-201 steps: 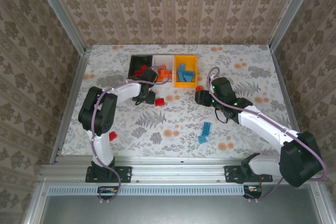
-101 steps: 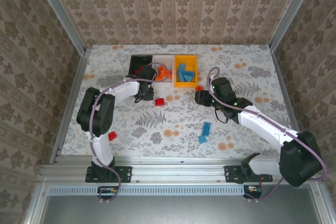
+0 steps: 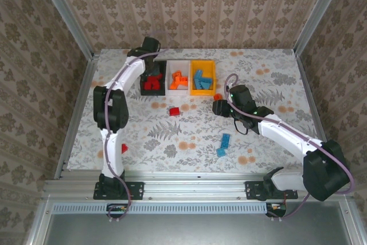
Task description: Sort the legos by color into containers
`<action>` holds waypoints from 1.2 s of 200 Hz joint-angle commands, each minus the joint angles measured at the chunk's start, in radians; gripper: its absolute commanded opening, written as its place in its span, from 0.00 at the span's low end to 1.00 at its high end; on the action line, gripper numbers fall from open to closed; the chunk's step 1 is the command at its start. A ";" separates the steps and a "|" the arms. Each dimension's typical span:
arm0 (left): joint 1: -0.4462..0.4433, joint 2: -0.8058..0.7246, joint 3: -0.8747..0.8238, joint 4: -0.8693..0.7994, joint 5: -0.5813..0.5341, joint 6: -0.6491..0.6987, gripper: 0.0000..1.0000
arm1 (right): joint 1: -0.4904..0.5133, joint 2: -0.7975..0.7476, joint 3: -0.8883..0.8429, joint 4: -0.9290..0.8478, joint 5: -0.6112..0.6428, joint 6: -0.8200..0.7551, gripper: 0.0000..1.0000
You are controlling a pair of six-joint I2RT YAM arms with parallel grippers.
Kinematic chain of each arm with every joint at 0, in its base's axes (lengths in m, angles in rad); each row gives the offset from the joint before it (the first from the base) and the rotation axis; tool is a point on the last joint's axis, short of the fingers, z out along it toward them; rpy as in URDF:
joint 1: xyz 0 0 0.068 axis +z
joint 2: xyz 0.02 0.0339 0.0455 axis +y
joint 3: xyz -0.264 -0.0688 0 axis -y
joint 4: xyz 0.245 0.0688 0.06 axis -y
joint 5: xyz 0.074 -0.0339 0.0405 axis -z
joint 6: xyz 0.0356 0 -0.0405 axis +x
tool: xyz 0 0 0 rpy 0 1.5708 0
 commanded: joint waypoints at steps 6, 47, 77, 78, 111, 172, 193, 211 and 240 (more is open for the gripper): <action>-0.015 -0.006 0.060 -0.133 -0.005 0.017 0.66 | -0.005 -0.015 0.012 -0.005 0.002 -0.013 0.53; -0.106 -0.303 -0.160 -0.012 -0.009 -0.003 1.00 | -0.004 0.005 0.019 0.000 0.000 -0.015 0.53; -0.192 -0.423 -0.395 0.036 0.136 -0.091 1.00 | -0.003 0.019 0.026 -0.002 0.010 -0.016 0.53; -0.195 -0.424 -0.407 0.037 0.140 -0.095 1.00 | -0.004 0.019 0.026 -0.002 0.011 -0.016 0.53; -0.261 -0.396 -0.604 0.123 0.186 -0.198 1.00 | -0.005 0.059 0.061 -0.036 0.051 -0.026 0.62; -0.314 -0.275 -0.631 0.203 0.163 -0.205 1.00 | -0.025 0.227 0.158 -0.062 0.134 -0.041 0.71; -0.312 -0.245 -0.630 0.224 0.126 -0.152 0.95 | -0.035 0.289 0.192 -0.058 0.106 -0.028 0.71; -0.305 -0.231 -0.647 0.243 0.120 -0.135 0.88 | -0.041 0.316 0.194 -0.042 0.104 -0.026 0.71; -0.276 -0.221 -0.686 0.290 0.149 -0.168 0.74 | -0.080 0.392 0.229 -0.027 0.099 -0.022 0.66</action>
